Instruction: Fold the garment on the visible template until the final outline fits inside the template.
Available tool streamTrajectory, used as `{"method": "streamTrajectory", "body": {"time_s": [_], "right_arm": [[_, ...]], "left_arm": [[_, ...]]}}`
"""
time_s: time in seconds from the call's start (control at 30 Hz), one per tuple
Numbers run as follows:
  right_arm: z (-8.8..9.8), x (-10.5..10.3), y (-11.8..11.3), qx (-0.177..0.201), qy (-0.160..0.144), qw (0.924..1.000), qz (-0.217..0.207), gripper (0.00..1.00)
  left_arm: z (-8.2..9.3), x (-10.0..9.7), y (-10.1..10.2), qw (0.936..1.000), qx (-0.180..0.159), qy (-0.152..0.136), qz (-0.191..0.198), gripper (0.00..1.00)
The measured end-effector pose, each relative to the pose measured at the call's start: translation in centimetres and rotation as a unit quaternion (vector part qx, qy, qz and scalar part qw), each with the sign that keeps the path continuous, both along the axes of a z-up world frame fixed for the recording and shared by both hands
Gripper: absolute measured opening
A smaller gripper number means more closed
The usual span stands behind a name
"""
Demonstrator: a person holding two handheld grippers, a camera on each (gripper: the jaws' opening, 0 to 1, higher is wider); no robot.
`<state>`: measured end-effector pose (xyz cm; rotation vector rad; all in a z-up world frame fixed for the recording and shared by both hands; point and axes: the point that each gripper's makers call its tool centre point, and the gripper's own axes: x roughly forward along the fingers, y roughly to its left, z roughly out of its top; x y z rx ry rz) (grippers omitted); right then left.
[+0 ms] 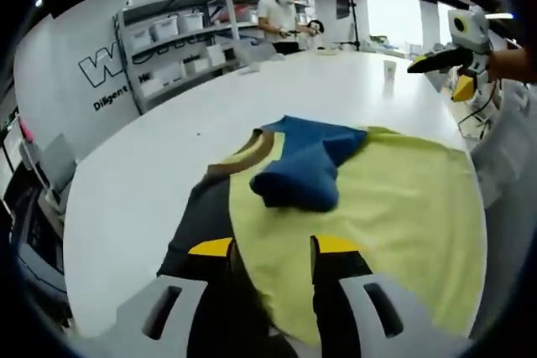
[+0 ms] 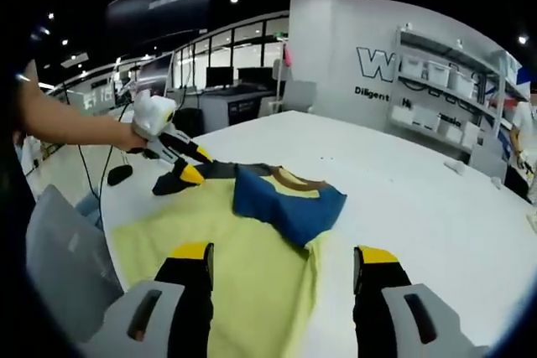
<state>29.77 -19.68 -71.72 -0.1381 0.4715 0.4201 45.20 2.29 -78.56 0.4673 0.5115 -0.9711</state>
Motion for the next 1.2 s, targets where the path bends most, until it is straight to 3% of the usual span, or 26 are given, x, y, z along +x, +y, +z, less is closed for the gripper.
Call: {"method": "streamTrajectory", "body": {"time_s": [0.3,0.7,0.97,1.1,1.2], "right_arm": [[0.5,-3.0,-0.7,-0.003,-0.004,0.9999,-0.016,0.78],[0.9,-5.8,-1.7,-0.009,-0.004,0.9996,-0.027,0.80],[0.3,-7.0,-2.0,-0.012,0.001,0.9992,-0.038,0.77],[0.1,-7.3,-2.2,-0.009,0.004,0.9988,-0.047,0.76],[-0.1,-7.4,-2.3,-0.011,0.004,0.9986,-0.051,0.76]], "left_arm": [[-1.3,1.3,-1.2,0.9992,0.023,0.015,-0.029,0.35],[-2.7,2.1,-3.3,0.9976,0.036,0.030,-0.052,0.31],[-3.1,2.9,-4.1,0.9981,0.027,0.036,-0.041,0.25],[-2.4,3.2,-5.0,0.9987,-0.001,0.044,-0.027,0.23],[-2.3,3.5,-5.3,0.9989,0.001,0.038,-0.027,0.16]]}}
